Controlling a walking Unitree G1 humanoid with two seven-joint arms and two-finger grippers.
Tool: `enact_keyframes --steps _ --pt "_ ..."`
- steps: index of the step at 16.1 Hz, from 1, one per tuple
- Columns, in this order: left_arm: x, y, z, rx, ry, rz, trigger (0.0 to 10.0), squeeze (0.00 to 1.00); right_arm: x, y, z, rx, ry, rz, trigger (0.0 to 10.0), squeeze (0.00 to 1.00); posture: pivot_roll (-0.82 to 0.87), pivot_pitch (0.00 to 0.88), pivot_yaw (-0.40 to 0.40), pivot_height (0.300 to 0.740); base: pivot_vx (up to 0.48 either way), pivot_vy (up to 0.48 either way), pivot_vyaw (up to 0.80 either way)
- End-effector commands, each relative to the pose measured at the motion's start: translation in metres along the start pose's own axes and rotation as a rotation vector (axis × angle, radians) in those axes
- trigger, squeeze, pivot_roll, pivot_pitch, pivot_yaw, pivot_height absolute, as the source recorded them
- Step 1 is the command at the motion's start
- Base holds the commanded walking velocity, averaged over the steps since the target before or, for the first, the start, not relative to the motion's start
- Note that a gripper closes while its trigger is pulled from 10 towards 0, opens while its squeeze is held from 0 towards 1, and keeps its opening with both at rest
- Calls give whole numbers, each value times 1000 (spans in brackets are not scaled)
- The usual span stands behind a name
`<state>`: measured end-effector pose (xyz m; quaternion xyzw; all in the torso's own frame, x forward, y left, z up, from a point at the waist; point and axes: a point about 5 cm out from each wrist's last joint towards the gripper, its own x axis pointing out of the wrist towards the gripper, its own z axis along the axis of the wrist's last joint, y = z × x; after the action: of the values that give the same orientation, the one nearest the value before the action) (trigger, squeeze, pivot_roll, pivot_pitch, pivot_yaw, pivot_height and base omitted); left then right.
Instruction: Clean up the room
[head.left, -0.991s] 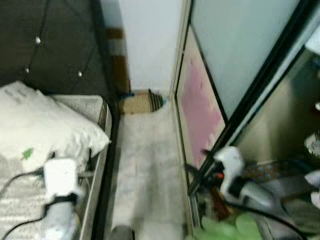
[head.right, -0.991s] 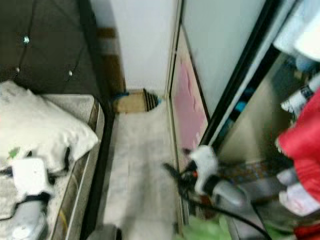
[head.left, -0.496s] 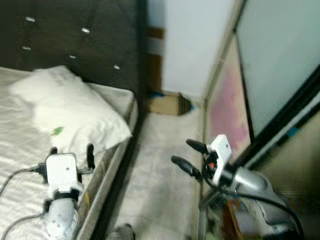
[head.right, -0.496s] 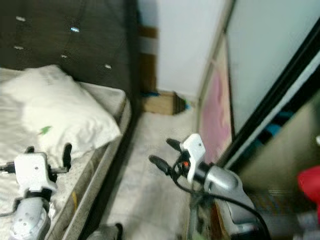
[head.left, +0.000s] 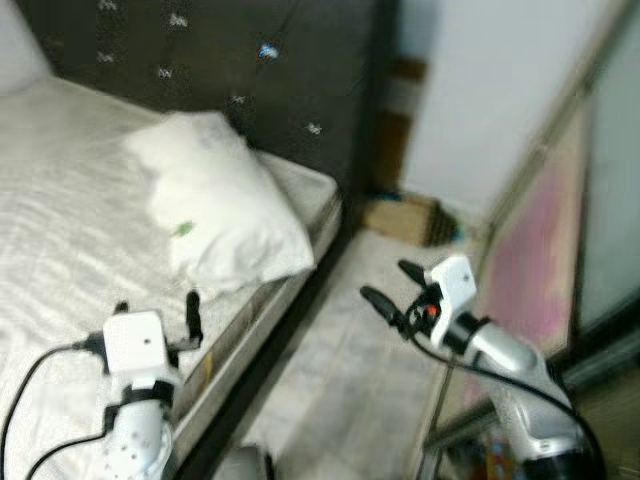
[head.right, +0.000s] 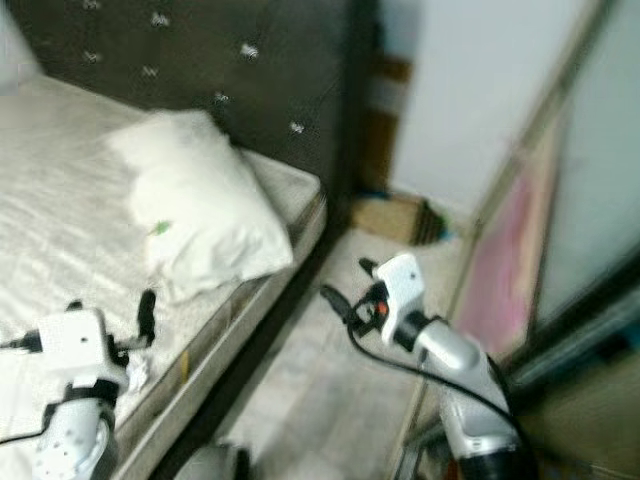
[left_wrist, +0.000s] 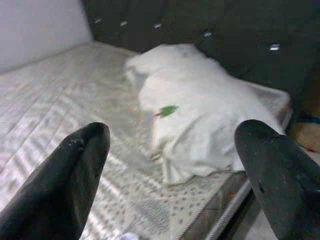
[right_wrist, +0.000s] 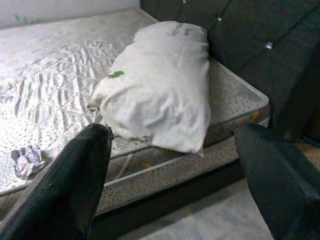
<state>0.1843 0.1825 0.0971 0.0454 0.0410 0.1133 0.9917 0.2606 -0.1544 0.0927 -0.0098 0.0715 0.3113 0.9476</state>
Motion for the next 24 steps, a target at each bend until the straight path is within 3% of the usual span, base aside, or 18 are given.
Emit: enact_keyframes --steps 1,8,12,14,24 --pt "0 6 -1 4 24 27 10000 0 5 2 5 -8 -24 -10 10000 0 44 73 -72 740 0 0 775" --pt "2 8 3 61 -20 31 10000 0 6 -14 8 2 -67 -297 10000 0 44 69 -70 740 0 0 727" --pt "3 7 5 2 -24 24 10000 0 7 -12 3 11 -58 -316 10000 0 45 64 -70 740 0 0 300" --pt "4 7 9 25 -61 16 10000 0 9 -12 3 6 -57 -318 10000 0 49 60 -70 740 0 0 706" --pt "5 5 9 21 -68 -22 10000 0 13 -12 2 4 -67 -302 10000 0 51 49 -69 740 0 0 0"
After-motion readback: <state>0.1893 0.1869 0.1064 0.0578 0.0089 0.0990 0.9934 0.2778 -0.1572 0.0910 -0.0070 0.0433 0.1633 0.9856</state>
